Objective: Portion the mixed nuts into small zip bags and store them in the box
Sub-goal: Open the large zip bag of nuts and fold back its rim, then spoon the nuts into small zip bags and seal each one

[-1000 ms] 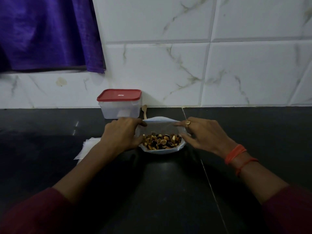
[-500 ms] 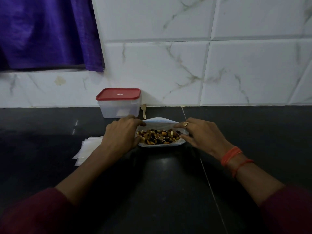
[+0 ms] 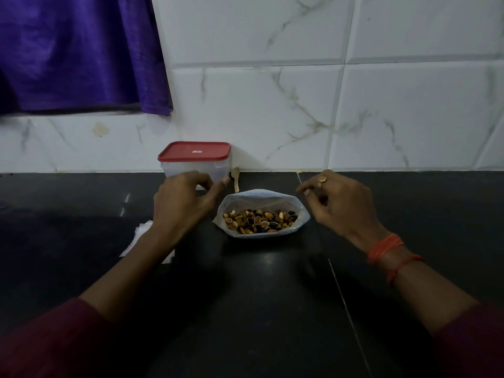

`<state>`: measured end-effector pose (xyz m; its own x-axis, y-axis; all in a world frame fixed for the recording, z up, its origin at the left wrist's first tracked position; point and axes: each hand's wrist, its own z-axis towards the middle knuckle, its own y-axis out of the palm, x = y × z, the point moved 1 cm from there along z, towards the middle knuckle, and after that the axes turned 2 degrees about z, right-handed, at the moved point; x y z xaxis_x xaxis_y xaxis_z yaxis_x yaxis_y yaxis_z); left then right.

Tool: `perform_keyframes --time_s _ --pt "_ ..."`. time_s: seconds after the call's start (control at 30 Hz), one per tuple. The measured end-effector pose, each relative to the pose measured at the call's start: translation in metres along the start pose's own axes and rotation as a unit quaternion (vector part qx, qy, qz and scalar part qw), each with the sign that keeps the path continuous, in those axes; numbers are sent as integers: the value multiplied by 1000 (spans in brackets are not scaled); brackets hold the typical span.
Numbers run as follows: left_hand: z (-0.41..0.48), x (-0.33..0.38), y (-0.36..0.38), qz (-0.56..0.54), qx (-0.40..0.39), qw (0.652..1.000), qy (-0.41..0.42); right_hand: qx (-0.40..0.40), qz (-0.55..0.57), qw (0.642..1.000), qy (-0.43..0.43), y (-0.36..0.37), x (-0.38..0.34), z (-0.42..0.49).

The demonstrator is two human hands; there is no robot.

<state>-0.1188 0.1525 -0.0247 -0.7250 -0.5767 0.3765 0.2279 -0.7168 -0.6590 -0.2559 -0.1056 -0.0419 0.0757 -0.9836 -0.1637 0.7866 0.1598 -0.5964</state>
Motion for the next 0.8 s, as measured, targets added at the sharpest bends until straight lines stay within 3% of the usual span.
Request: perform_keyframes --time_s 0.13,0.27,0.4,0.57,0.8 --pt "5 -18 10 -48 14 997 -54 -33 39 998 38 8 -2 24" --pt "8 -32 19 -82 23 993 -83 -154 73 981 97 31 -3 73" --pt "6 -40 25 -98 21 990 -96 -228 100 964 88 70 -5 116" --pt "2 -43 27 -75 15 992 -101 -329 29 940 84 130 -6 138" --pt "3 -45 28 -72 17 992 -105 -352 -89 930 54 173 -12 146"
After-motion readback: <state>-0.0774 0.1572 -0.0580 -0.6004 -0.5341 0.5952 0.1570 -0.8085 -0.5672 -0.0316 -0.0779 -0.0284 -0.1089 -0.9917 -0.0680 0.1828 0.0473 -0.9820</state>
